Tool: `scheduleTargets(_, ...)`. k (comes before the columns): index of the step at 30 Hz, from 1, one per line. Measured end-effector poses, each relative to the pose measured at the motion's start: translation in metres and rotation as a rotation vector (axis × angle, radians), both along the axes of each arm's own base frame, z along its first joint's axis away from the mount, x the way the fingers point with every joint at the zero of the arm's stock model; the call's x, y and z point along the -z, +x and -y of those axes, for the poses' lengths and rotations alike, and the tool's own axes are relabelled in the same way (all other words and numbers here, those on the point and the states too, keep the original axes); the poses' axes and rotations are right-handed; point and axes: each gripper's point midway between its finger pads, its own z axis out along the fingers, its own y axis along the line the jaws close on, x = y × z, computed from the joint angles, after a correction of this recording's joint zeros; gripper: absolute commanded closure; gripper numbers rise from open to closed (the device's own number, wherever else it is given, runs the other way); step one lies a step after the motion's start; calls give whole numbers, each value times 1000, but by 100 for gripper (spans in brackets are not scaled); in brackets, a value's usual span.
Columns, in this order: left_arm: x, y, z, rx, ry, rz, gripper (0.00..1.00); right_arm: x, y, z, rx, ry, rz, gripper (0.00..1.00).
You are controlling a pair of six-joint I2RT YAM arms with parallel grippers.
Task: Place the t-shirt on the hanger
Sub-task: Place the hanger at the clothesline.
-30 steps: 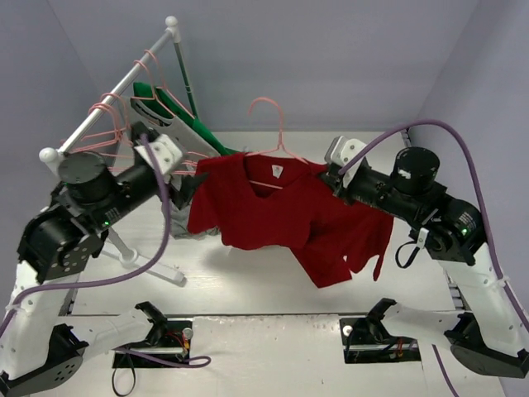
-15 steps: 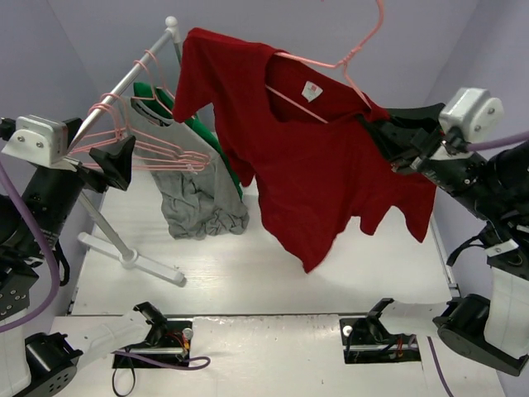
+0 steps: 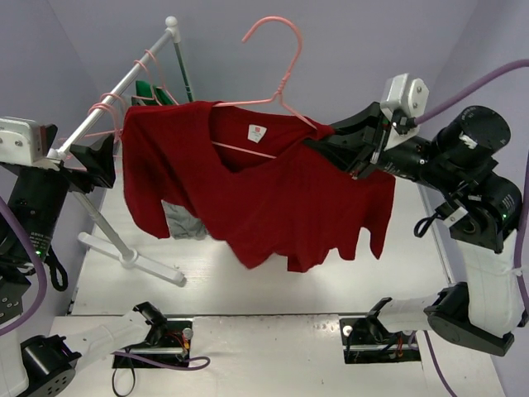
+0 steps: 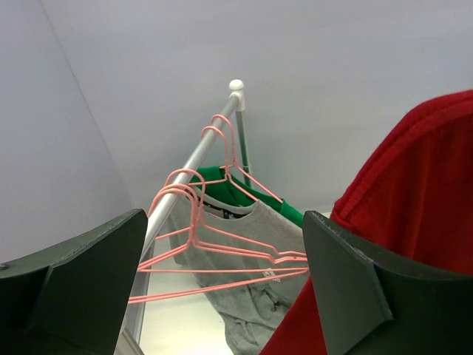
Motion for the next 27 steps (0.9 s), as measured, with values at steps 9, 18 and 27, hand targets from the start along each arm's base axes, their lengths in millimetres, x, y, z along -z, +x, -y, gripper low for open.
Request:
scheduleTargets(9, 6, -1, -11, -57, -12, -25, 19, -32, -6, -12, -84, 109, -3, 100)
scheduleTargets(18, 12, -10, -27, -102, -21, -41, 19, -21, 18, -47, -126, 131, -11, 100)
scheduleTargets(27, 37, -23, -48, -168, -4, -102, 19, 118, 69, -106, 7, -116, -178, 100)
